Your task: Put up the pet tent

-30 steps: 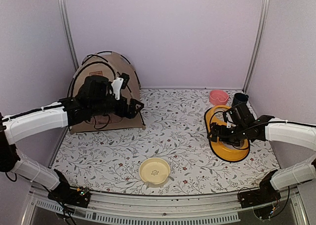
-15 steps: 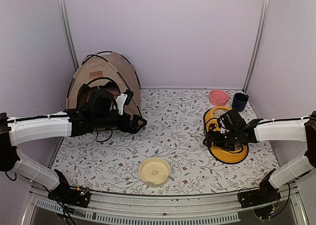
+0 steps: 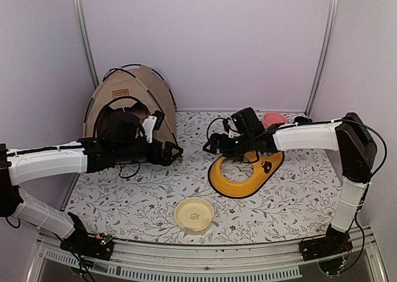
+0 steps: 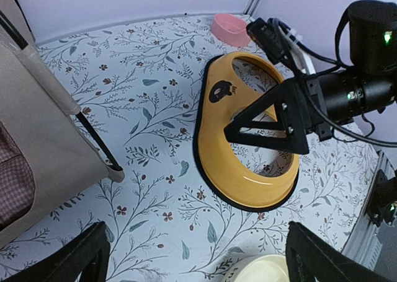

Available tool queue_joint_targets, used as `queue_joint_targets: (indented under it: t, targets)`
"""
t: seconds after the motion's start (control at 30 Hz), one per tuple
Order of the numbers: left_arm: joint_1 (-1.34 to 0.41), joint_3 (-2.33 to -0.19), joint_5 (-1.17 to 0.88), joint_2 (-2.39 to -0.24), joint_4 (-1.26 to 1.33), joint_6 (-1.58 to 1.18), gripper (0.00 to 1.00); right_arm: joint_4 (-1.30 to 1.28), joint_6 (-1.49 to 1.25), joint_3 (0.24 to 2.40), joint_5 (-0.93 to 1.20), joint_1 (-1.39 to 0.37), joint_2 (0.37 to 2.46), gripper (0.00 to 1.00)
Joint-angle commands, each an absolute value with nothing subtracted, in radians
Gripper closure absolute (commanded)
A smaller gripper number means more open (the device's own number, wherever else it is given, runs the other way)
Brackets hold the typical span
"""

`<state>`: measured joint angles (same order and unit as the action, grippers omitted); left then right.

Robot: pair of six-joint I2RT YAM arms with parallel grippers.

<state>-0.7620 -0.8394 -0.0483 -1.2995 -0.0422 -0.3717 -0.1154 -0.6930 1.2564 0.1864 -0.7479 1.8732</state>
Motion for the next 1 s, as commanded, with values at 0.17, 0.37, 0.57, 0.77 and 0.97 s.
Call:
queue_joint_targets:
  t: [0.17,0.37,0.57,0.77,0.97]
  targets:
    - [-0.767,-0.831,-0.040,-1.276,-0.002,-0.382,0.01,-0.219,-0.504,1.264,0.205,-0.729,1.806,0.01]
    - [-0.766,-0.834,-0.051,-1.279,-0.010,-0.375,0.01,-0.364,-0.275,1.262,0.016,-0.680,1.745,0.01]
    - [-0.760,-0.838,-0.060,-1.289,-0.015,-0.369,0.01,-0.422,-0.021,1.285,0.028,-0.651,1.778,0.01]
    - [-0.752,-0.854,-0.073,-1.289,-0.033,-0.360,0.01,-0.453,0.126,1.314,0.003,-0.609,1.829,0.00]
    - [-0.746,-0.851,-0.081,-1.287,-0.037,-0.365,0.01,-0.442,0.152,1.322,0.003,-0.546,1.862,0.00]
